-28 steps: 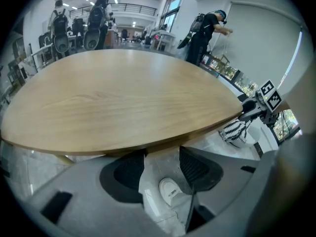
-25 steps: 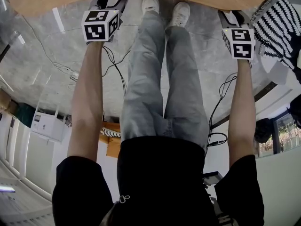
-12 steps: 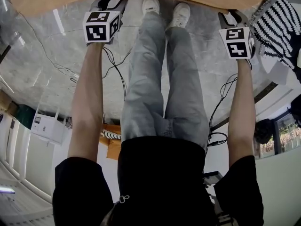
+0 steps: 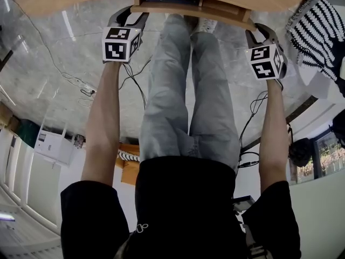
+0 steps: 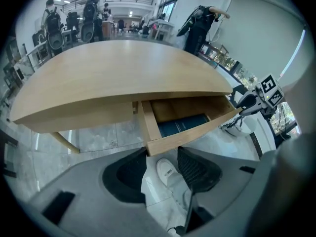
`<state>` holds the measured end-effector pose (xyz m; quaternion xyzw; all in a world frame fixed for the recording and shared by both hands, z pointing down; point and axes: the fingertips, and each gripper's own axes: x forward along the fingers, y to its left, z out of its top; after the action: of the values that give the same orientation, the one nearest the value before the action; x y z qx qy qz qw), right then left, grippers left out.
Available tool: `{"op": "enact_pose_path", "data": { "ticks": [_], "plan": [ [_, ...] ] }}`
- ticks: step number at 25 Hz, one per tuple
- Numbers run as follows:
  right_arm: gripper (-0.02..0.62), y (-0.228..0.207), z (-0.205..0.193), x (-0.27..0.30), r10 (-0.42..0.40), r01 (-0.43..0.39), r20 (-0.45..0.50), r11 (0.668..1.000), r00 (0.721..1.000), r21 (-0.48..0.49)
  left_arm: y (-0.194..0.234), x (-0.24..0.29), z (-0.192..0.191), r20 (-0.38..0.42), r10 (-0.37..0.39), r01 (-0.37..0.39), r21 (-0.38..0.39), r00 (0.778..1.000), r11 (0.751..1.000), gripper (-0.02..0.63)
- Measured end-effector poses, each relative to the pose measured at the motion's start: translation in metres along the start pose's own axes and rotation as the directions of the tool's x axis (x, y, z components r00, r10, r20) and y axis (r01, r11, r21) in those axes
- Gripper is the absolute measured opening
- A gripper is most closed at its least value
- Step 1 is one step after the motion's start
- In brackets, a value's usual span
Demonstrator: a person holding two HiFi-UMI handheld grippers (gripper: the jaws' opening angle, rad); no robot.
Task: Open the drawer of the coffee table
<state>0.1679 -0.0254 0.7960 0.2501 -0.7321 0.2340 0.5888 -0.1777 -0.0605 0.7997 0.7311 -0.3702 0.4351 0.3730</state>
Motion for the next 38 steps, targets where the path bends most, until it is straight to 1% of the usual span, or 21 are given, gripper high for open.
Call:
{"op": "enact_pose_path", "data": {
  "ticks": [5, 9, 16, 21, 24, 27, 35, 38],
  "plan": [
    [0.118, 0.017, -0.011, -0.003, 0.018, -0.018, -0.022, 1.0, 1.0, -0.015, -0.007, -0.007, -0.017, -0.024, 0.004, -0.004, -0.002, 1.0, 1.0, 0.192],
    [0.115, 0.019, -0.012, -0.005, 0.019, -0.02, -0.031, 0.999, 0.999, -0.028, -0.008, -0.007, -0.019, -0.025, 0.012, -0.012, -0.003, 1.0, 1.0, 0.19],
    [0.106, 0.02, -0.012, -0.005, 0.028, -0.033, -0.061, 0.996, 0.998, -0.086, -0.006, -0.006, -0.02, -0.035, 0.027, -0.027, -0.002, 0.999, 1.0, 0.187],
    [0.098, 0.029, -0.015, -0.005, 0.058, -0.071, -0.088, 0.987, 0.994, -0.146, -0.007, -0.009, -0.027, -0.06, 0.026, -0.026, 0.0, 0.998, 1.0, 0.187],
    [0.098, 0.04, -0.021, -0.007, 0.077, -0.092, -0.102, 0.983, 0.992, -0.156, -0.011, -0.013, -0.038, -0.078, 0.026, -0.027, -0.003, 0.997, 1.0, 0.186],
    [0.097, 0.044, -0.022, -0.01, 0.079, -0.097, -0.107, 0.981, 0.991, -0.171, -0.011, -0.015, -0.041, -0.083, 0.03, -0.031, -0.007, 0.996, 0.999, 0.186],
    [0.087, 0.054, -0.026, -0.014, 0.109, -0.144, -0.151, 0.959, 0.982, -0.245, -0.015, -0.023, -0.044, -0.109, 0.046, -0.048, -0.023, 0.993, 0.999, 0.184],
    [0.086, 0.061, -0.031, -0.014, 0.128, -0.169, -0.169, 0.95, 0.977, -0.261, -0.017, -0.024, -0.052, -0.125, 0.043, -0.046, -0.021, 0.991, 0.999, 0.184]
  ]
}}
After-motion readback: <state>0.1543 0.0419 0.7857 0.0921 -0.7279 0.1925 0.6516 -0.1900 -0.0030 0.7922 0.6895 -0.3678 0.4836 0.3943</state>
